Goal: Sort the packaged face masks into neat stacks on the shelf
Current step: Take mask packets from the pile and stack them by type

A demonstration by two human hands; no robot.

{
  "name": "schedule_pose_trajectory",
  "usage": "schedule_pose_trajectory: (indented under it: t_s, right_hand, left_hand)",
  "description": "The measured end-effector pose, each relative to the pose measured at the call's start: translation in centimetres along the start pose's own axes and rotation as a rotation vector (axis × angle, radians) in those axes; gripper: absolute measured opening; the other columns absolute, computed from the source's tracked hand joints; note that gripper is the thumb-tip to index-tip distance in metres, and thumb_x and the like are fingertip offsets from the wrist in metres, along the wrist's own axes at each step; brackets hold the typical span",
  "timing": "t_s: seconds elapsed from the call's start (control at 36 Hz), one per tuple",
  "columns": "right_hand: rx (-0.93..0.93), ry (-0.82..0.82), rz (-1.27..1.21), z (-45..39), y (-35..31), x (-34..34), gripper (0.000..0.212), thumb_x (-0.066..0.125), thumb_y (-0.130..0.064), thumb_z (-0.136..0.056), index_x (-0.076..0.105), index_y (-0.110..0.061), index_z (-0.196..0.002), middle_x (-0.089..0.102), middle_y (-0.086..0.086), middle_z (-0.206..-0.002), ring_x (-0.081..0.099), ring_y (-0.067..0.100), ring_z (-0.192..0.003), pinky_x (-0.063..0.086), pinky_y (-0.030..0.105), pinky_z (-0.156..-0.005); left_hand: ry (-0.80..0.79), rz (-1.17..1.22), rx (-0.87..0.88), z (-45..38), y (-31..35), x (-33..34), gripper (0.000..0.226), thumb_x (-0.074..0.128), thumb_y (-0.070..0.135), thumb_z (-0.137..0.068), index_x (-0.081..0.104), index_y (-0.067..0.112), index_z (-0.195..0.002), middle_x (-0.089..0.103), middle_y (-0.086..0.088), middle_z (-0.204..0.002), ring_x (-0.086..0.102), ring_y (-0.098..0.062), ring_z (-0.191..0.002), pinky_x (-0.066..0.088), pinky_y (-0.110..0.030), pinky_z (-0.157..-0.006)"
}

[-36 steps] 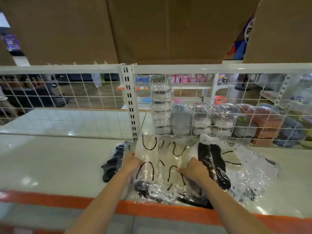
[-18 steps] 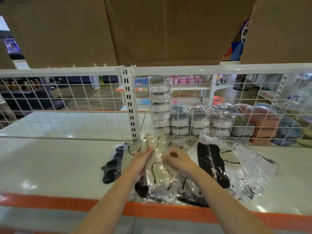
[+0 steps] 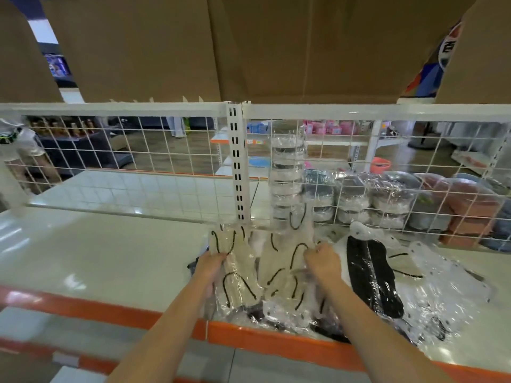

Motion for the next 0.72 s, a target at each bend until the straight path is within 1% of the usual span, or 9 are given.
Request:
schedule_pose_trajectory:
  t_s: [0.11, 0.19, 0.25, 0.28, 0.33, 0.42, 0.53, 0.58, 0.72]
  right_hand:
    - [0.039, -0.006, -0.565, 0.7, -2.2, -0.9, 0.01, 0.058, -0.011, -0.09, 0.048, -0.01, -0.092, 0.053, 0.005, -0.079, 0.05, 0.013, -0.066, 0.04, 0.026, -0.058]
    - [0.006, -0.217, -0.564, 1.3, -3.4, 0.9, 0.019, 0.065, -0.014, -0.087, 0.047, -0.014, -0.081, 0.05, 0.001, -0.061, 0.051, 0.007, -0.046, 0.039, 0.019, -0.044]
    - [-0.051, -0.381, -0.345, 2.0, -4.0, 2.5, 0.02, 0.069, -0.024, -0.084, 0.051, -0.018, -0.089, 0.055, 0.001, -0.076, 0.055, 0.013, -0.067, 0.046, 0.024, -0.062]
    - [-0.068, -0.455, -0.212, 2.7, -4.2, 3.3, 0.023, 0.068, -0.031, -0.085, 0.053, -0.019, -0.099, 0.056, 0.001, -0.085, 0.055, 0.014, -0.077, 0.047, 0.025, -0.069]
    - [-0.106, -0.517, -0.01, 3.4, -4.6, 4.8, 0.03, 0.059, -0.038, -0.09, 0.058, -0.015, -0.109, 0.06, 0.002, -0.092, 0.056, 0.012, -0.075, 0.047, 0.022, -0.064]
    - [-0.16, -0.431, 0.08, 3.3, -5.2, 5.8, 0.03, 0.049, -0.033, -0.097, 0.062, -0.007, -0.099, 0.063, 0.003, -0.082, 0.058, 0.011, -0.065, 0.049, 0.023, -0.062]
    - [-0.224, -0.319, 0.291, 2.7, -5.6, 6.5, 0.032, 0.043, -0.022, -0.099, 0.056, -0.013, -0.071, 0.06, 0.0, -0.067, 0.059, 0.013, -0.064, 0.05, 0.029, -0.074]
    - [-0.196, -0.29, 0.354, 2.4, -5.6, 7.6, 0.03, 0.048, -0.026, -0.097, 0.059, -0.009, -0.075, 0.065, 0.006, -0.076, 0.064, 0.022, -0.076, 0.051, 0.034, -0.081]
    - [-0.047, -0.21, 0.568, 2.9, -5.2, 10.5, 0.034, 0.061, -0.046, -0.086, 0.049, -0.019, -0.068, 0.061, 0.001, -0.074, 0.06, 0.016, -0.071, 0.051, 0.029, -0.07]
  left_hand:
    - [-0.001, 0.061, -0.04, -0.2, -0.1, -0.3, 0.017, 0.045, 0.019, -0.098, 0.059, 0.01, -0.095, 0.063, -0.01, -0.082, 0.06, -0.024, -0.073, 0.047, -0.03, -0.056]
    - [-0.099, 0.162, -0.044, -0.9, -0.1, 0.0, 0.047, 0.045, 0.052, -0.094, 0.065, 0.012, -0.11, 0.07, -0.013, -0.103, 0.066, -0.029, -0.096, 0.053, -0.044, -0.086]
    - [-0.184, 0.184, -0.062, -1.8, -0.2, 0.1, 0.065, 0.052, 0.071, -0.079, 0.065, 0.02, -0.117, 0.069, -0.01, -0.113, 0.063, -0.03, -0.108, 0.046, -0.049, -0.099]
    - [-0.226, 0.175, -0.072, -1.8, 0.0, 0.3, 0.062, 0.057, 0.067, -0.079, 0.064, 0.019, -0.118, 0.069, -0.011, -0.113, 0.064, -0.03, -0.107, 0.047, -0.049, -0.098]
    - [-0.264, 0.133, -0.038, -1.8, 1.0, 0.4, 0.038, 0.064, 0.033, -0.088, 0.063, 0.008, -0.117, 0.071, -0.015, -0.101, 0.067, -0.032, -0.095, 0.053, -0.046, -0.087]
    - [-0.17, 0.0, -0.002, -3.1, 1.5, -0.8, 0.027, 0.062, -0.001, -0.084, 0.06, -0.002, -0.111, 0.068, -0.015, -0.089, 0.065, -0.028, -0.078, 0.053, -0.034, -0.066]
    - [-0.097, -0.077, -0.036, -5.5, 2.1, -3.8, 0.025, 0.06, -0.001, -0.081, 0.059, -0.004, -0.106, 0.067, -0.024, -0.094, 0.065, -0.033, -0.078, 0.054, -0.037, -0.067]
    - [-0.093, -0.095, -0.029, -6.5, 2.4, -5.0, 0.018, 0.058, -0.003, -0.081, 0.059, -0.004, -0.099, 0.066, -0.023, -0.087, 0.064, -0.032, -0.073, 0.053, -0.037, -0.066]
    - [-0.135, -0.149, -0.03, -8.4, 3.0, -7.2, 0.013, 0.057, -0.004, -0.08, 0.06, -0.001, -0.093, 0.063, -0.02, -0.079, 0.061, -0.03, -0.068, 0.05, -0.031, -0.061]
Point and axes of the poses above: each hand's wrist, its own z-axis away from the middle knuckle, its own x-axis out of the palm, y = z × x, the point moved 3 cm from there along -z, towards the middle knuckle
